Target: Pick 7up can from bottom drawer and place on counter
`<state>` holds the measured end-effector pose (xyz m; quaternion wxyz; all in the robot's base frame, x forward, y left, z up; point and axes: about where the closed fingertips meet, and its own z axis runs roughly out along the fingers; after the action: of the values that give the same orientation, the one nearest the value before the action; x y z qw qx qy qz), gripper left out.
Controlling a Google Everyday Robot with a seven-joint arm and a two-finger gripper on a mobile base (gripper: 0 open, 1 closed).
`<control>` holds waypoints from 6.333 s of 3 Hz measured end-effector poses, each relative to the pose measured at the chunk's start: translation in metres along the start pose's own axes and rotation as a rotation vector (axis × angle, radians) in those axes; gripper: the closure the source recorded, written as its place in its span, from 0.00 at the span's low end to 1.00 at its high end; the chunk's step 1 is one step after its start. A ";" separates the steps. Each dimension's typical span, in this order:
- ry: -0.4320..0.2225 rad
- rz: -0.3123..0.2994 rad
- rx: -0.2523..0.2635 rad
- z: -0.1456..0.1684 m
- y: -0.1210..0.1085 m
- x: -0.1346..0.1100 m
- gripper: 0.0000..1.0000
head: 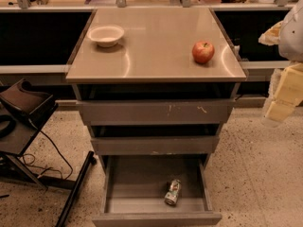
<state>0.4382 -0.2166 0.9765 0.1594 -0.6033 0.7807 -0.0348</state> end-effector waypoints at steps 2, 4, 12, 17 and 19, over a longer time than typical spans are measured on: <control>-0.003 -0.029 -0.002 0.020 0.017 0.001 0.00; -0.287 -0.139 -0.100 0.137 0.113 -0.022 0.00; -0.454 0.224 0.189 0.392 0.094 0.071 0.00; -0.591 0.605 0.188 0.612 0.091 0.060 0.00; -0.585 0.597 0.145 0.708 0.061 0.043 0.00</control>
Offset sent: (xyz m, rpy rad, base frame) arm -0.0428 0.0230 -0.1034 -0.0209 0.0076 0.1169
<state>0.5774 -0.1437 0.2824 0.4196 -0.3225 0.8384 0.1307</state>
